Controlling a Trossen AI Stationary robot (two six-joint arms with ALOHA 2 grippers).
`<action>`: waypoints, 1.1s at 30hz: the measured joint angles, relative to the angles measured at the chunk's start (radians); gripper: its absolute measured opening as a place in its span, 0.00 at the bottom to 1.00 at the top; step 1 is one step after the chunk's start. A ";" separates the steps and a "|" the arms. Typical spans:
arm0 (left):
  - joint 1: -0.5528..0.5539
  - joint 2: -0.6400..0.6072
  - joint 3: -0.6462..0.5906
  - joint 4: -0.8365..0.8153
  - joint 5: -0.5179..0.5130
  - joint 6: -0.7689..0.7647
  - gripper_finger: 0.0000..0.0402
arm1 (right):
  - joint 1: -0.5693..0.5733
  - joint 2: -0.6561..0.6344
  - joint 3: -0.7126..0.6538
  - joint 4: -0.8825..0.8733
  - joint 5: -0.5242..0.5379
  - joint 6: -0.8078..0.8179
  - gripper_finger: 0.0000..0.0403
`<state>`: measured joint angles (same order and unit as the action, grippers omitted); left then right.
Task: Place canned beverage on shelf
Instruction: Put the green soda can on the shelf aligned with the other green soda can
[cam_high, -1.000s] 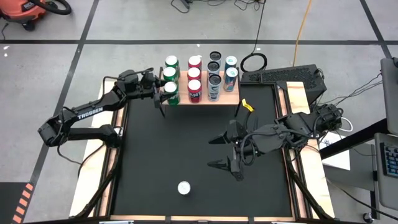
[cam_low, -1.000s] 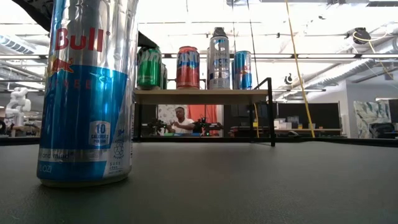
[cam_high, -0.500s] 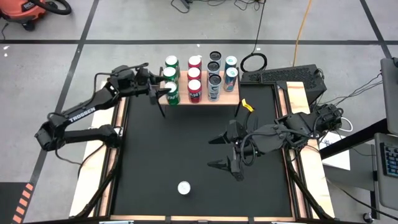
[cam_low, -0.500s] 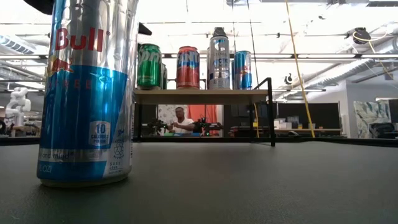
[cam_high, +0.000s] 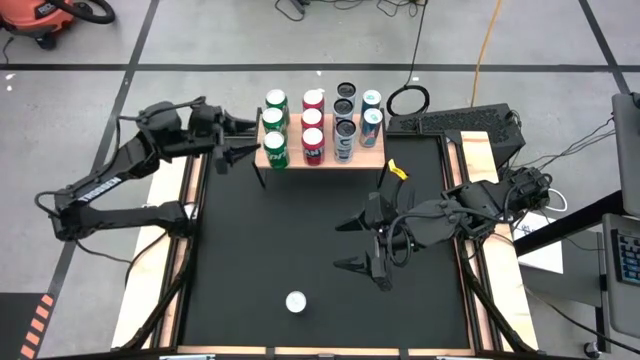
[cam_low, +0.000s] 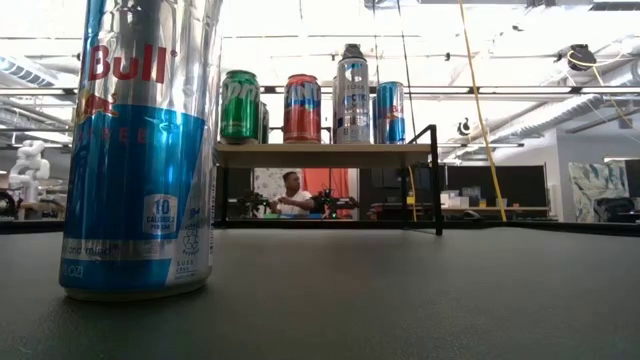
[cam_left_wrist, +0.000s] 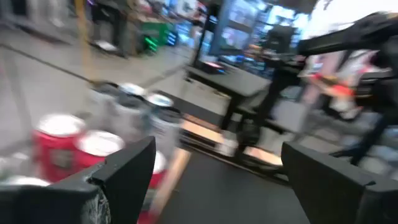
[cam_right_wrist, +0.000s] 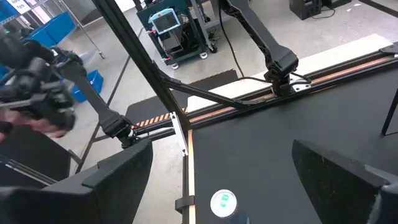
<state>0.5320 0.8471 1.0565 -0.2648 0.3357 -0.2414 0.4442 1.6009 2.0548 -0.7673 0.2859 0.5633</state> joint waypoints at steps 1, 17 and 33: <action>-0.029 0.000 0.006 -0.009 -0.001 -0.034 0.87 | 0.000 0.000 0.000 0.000 0.000 -0.001 0.90; -0.329 0.185 -0.015 -0.071 -0.024 -0.296 0.87 | -0.012 -0.020 0.000 -0.044 0.000 -0.005 0.90; -0.488 0.465 -0.016 -0.128 -0.146 -0.131 0.87 | -0.015 -0.027 0.000 -0.091 -0.003 0.017 0.90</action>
<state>0.0440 1.3119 1.0405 -0.3930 0.1892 -0.3723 0.4294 1.5742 2.0552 -0.8581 0.2829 0.5808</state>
